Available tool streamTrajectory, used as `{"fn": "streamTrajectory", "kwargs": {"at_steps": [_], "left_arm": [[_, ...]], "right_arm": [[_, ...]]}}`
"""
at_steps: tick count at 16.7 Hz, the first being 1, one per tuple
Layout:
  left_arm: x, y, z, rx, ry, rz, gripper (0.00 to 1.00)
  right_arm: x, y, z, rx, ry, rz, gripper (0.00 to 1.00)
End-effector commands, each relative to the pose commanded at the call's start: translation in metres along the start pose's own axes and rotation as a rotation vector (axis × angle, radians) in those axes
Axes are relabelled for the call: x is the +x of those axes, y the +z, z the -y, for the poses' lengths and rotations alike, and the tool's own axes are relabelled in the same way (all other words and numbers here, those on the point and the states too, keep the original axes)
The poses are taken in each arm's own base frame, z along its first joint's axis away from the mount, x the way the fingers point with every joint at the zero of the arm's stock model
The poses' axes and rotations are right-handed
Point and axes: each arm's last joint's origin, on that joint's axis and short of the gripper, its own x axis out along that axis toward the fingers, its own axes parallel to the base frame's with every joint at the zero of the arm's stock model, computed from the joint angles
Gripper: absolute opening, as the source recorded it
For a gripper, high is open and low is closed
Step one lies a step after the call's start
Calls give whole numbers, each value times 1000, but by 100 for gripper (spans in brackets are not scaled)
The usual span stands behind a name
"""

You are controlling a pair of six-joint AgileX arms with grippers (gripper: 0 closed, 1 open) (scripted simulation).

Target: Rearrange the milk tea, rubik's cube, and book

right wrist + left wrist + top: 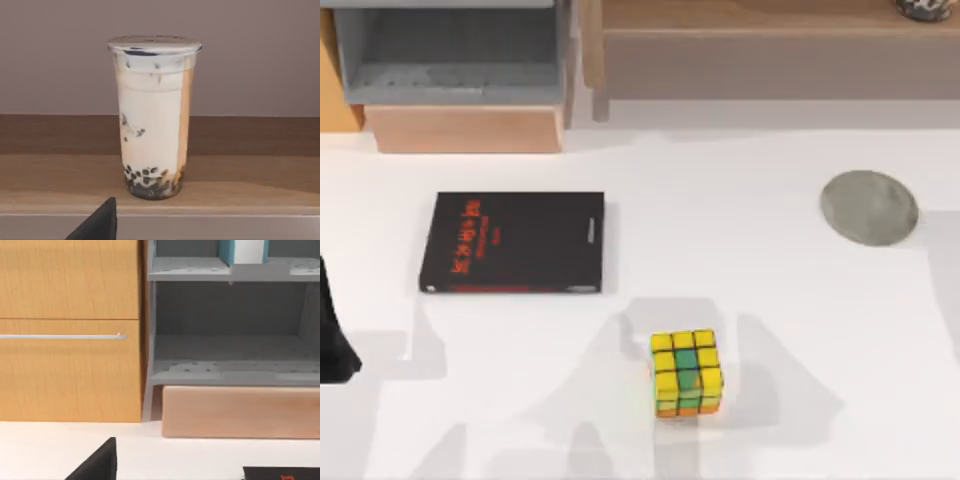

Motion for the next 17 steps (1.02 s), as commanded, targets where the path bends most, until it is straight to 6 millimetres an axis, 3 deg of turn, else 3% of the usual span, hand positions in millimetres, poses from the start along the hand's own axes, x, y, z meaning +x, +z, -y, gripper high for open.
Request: {"fn": "streamTrajectory", "kwargs": {"at_steps": [4, 9, 13, 17], "left_arm": [[0, 0, 0, 0, 0, 0, 100], [0, 0, 0, 0, 0, 0, 100], [0, 0, 0, 0, 0, 0, 100], [0, 0, 0, 0, 0, 0, 100]], "right_arm": [[80, 0, -13, 7, -2, -6, 100], [155, -35, -29, 3, -2, -20, 100], [180, -55, -36, -1, -2, -23, 100], [182, -57, -36, -2, -2, -24, 100]]}}
